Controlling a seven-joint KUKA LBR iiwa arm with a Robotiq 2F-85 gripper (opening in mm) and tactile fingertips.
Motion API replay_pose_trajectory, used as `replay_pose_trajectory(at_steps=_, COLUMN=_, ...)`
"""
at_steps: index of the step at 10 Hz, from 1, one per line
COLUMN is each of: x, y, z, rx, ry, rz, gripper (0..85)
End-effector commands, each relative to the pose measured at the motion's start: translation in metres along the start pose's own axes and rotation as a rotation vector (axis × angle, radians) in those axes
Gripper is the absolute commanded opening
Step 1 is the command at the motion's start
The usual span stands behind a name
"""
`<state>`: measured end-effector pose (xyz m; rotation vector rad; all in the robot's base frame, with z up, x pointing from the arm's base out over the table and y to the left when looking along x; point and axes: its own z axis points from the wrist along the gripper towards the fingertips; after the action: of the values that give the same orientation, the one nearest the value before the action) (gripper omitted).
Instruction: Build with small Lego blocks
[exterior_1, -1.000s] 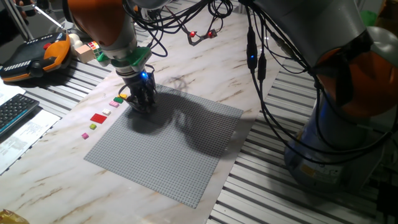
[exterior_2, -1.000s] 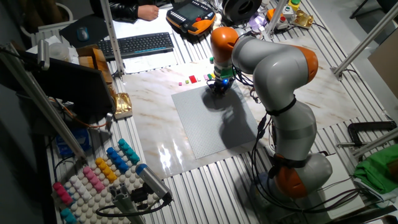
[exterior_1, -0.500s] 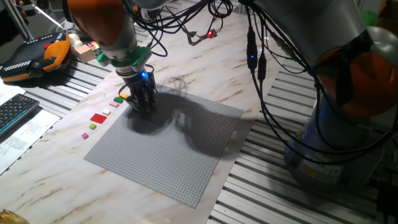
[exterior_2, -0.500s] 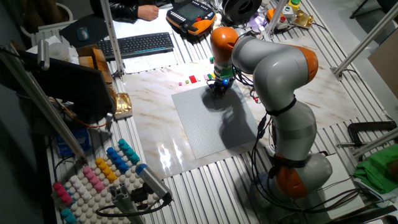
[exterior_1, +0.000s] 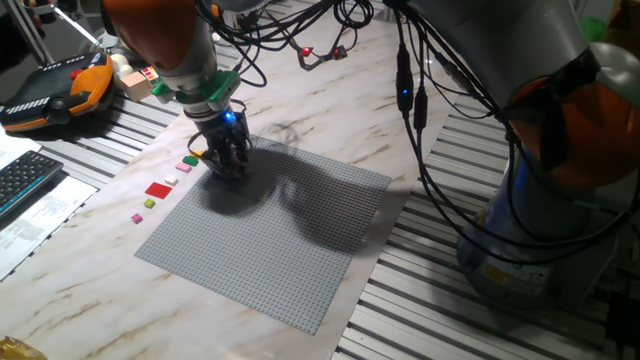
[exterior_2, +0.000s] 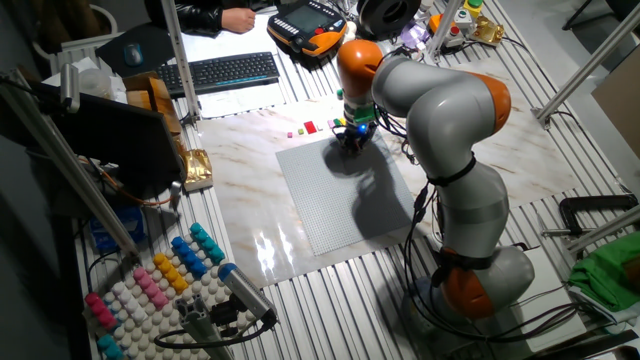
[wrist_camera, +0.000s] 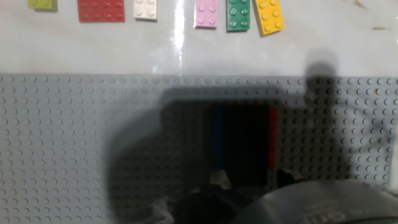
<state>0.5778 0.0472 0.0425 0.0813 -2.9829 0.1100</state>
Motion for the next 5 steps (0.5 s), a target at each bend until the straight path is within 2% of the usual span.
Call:
replay_pose_trajectory(at_steps=1, x=0.000, y=0.000, z=0.000, rx=-0.003, ry=0.001, rz=-0.005, gripper=32.0)
replay_pose_trajectory(at_steps=3, x=-0.001, y=0.000, z=-0.003, rx=-0.005, ry=0.011, rz=-0.022, gripper=14.7)
replay_pose_trajectory(at_steps=5, x=-0.010, y=-0.006, z=-0.011, rx=-0.039, ry=0.047, rz=-0.029, gripper=4.0)
